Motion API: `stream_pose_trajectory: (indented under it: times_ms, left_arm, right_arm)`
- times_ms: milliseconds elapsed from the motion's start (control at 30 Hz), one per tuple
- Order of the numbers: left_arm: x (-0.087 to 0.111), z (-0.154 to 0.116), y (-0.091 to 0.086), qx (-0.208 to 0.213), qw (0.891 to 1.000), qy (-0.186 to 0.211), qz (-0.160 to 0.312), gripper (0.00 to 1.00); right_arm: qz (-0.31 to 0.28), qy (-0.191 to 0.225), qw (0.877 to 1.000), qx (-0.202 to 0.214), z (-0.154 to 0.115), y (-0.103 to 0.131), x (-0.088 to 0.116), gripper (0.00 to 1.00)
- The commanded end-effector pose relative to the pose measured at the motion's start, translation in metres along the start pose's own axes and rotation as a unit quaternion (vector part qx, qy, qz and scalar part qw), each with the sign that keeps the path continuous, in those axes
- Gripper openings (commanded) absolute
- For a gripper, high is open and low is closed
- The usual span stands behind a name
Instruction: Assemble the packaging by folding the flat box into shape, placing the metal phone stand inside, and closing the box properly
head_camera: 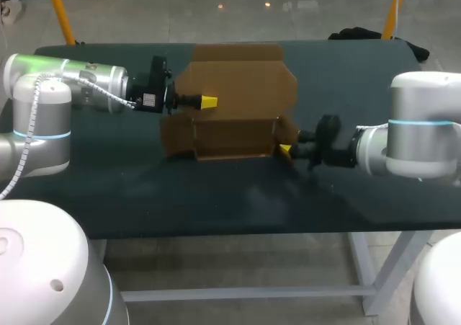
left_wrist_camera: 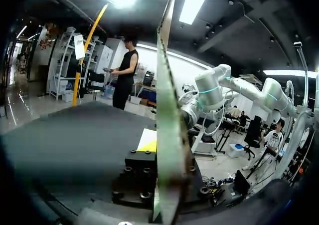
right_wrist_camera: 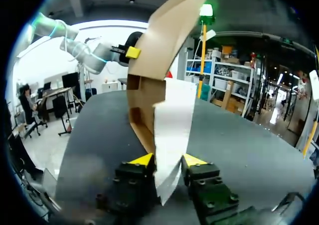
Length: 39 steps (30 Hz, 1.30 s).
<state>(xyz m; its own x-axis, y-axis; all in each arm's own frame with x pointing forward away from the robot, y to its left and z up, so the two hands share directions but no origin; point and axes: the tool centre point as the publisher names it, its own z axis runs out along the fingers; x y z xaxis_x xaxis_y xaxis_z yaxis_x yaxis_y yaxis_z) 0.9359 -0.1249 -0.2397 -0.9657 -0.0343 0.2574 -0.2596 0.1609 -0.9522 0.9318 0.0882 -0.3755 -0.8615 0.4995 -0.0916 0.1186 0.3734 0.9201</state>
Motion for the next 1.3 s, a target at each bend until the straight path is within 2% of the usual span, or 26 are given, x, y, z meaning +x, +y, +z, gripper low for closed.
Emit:
stream_pose_trajectory:
  times_ms: [33, 467, 800, 1067, 1133, 1300]
  left_arm:
    - [-0.001, 0.002, 0.002, 0.0, 1.0, 0.001, 0.0, 0.0]
    - [-0.001, 0.002, 0.002, 0.0, 1.0, 0.001, 0.0, 0.0]
    - [-0.001, 0.002, 0.002, 0.0, 1.0, 0.001, 0.0, 0.0]
    - [-0.001, 0.002, 0.002, 0.0, 1.0, 0.001, 0.0, 0.0]
    - [-0.001, 0.002, 0.002, 0.0, 1.0, 0.001, 0.0, 0.0]
    - [-0.001, 0.002, 0.002, 0.0, 1.0, 0.001, 0.0, 0.0]
  right_arm:
    - [0.0, -0.005, 1.0, -0.003, 0.004, 0.001, 0.008, 0.41]
    - [-0.002, 0.01, 1.0, -0.003, 0.02, 0.01, 0.022, 0.49]
    - [-0.002, 0.015, 1.0, -0.005, 0.024, 0.014, 0.032, 0.49]
    - [0.016, -0.001, 1.0, 0.005, 0.021, 0.008, 0.036, 0.5]
    - [0.027, -0.012, 1.0, 0.009, 0.018, 0.005, 0.036, 0.54]
    - [0.036, -0.025, 0.999, 0.015, 0.012, 0.0, 0.042, 0.52]
